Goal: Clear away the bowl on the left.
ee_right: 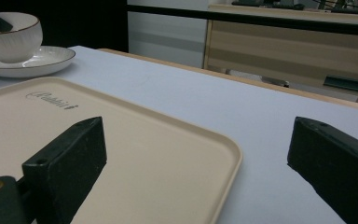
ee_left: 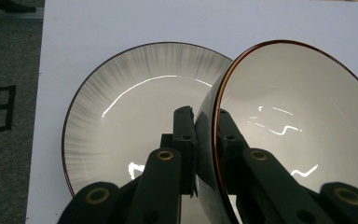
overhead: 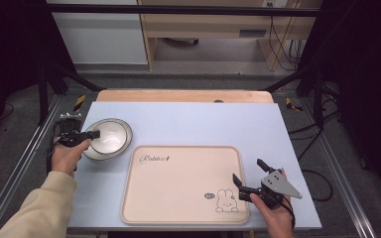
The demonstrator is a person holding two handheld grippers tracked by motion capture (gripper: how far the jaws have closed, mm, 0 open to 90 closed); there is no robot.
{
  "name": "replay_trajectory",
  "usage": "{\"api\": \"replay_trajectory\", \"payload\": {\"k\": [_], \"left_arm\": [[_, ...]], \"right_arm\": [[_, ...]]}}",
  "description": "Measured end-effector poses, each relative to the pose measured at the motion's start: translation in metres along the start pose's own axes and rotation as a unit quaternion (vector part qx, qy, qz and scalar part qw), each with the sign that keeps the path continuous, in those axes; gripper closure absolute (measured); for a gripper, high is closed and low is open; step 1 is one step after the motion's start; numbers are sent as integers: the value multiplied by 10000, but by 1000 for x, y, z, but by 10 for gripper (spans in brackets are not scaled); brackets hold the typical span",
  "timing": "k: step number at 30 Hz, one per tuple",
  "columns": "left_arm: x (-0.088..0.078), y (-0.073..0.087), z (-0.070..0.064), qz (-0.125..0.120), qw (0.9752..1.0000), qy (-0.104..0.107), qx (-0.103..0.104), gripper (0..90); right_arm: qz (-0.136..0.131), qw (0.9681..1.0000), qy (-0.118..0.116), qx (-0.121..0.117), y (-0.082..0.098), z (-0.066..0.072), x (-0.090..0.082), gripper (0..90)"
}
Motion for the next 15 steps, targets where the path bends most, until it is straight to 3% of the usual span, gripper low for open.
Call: {"api": "replay_trajectory", "payload": {"k": [15], "left_arm": [[-10,-2,-7,-143,9998,83,66,819]], "right_arm": [[-20,10000,30,-10,-1,-1,-2,46]]}}
Point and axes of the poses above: each handheld gripper's, and its own axes: x roughly forward along the jaws, y roughly out of its underside, z roughly to its left, the point moved 4 cm from there along x, roughly forward along the jaws, and after that the axes turned 10 degrees about z, right-handed, at the moved point
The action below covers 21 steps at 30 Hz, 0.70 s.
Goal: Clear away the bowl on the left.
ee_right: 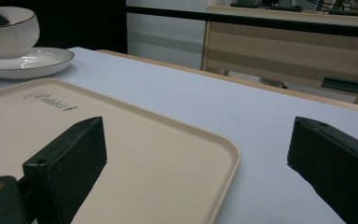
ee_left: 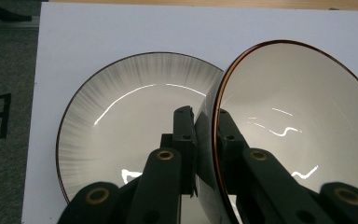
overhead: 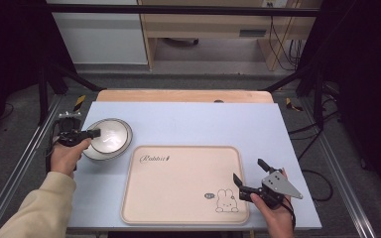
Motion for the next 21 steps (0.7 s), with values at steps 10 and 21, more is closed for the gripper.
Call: {"api": "replay_trajectory", "payload": {"k": [10,21], "left_arm": [[-6,-1,-7,-84,9998,138,73,819],[-8,-1,-13,-87,9996,268,65,819]], "right_arm": [[-26,10000,-2,-7,-1,0,-1,46],[-46,10000,15,-22,-1,-1,-2,47]]}}
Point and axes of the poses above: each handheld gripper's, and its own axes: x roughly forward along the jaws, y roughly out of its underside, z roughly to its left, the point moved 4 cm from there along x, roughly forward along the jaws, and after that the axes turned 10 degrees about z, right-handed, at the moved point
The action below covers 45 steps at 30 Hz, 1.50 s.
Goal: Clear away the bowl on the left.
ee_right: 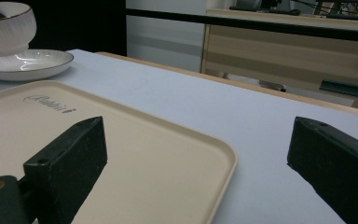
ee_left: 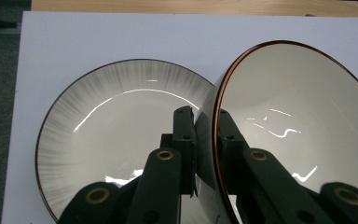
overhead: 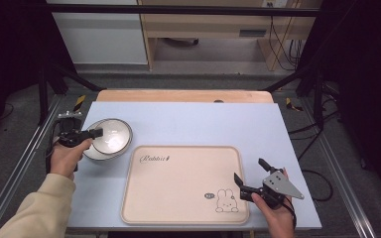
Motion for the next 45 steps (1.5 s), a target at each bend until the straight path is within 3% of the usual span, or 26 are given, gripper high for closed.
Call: {"api": "replay_trajectory", "payload": {"k": [8,20,32,45], "left_arm": [[-2,-3,-12,-22,9998,174,93,819],[4,-7,-41,38,9986,409,326,819],[12,-5,-63,128,9970,499,570,818],[18,-1,-77,224,9954,584,728,818]], "right_arm": [[-8,10000,7,-7,0,0,0,48],[-31,10000,27,-3,-1,-2,-2,48],[-64,10000,40,-12,-1,-3,-3,50],[-100,9999,73,-17,-2,-5,-5,50]]}}
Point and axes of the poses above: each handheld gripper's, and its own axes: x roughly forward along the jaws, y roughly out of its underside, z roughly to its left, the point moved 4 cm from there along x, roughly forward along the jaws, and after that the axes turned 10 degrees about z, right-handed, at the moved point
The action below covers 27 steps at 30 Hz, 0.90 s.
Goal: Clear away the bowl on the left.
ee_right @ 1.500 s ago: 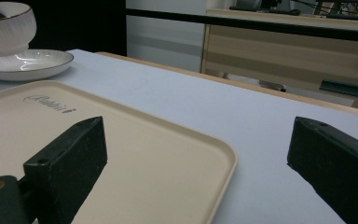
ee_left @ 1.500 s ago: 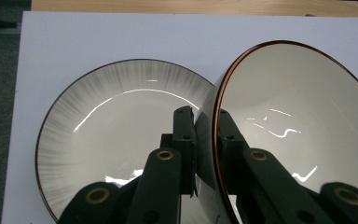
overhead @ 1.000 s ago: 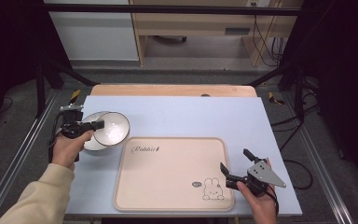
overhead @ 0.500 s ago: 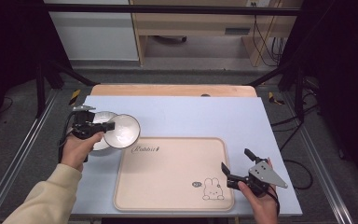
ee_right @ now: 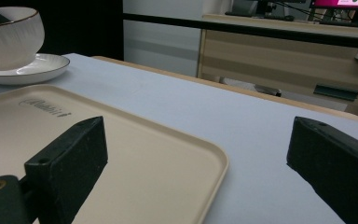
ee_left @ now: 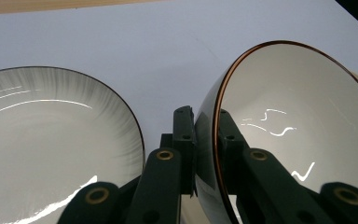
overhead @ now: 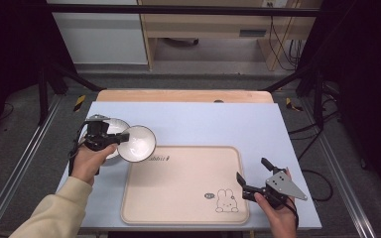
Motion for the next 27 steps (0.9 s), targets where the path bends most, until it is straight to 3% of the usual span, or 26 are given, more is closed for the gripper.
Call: {"api": "replay_trajectory", "payload": {"k": [27], "left_arm": [[12,4,-26,109,9993,246,242,818]], "right_arm": [[-8,10000,12,-1,0,-2,-2,52]]}}
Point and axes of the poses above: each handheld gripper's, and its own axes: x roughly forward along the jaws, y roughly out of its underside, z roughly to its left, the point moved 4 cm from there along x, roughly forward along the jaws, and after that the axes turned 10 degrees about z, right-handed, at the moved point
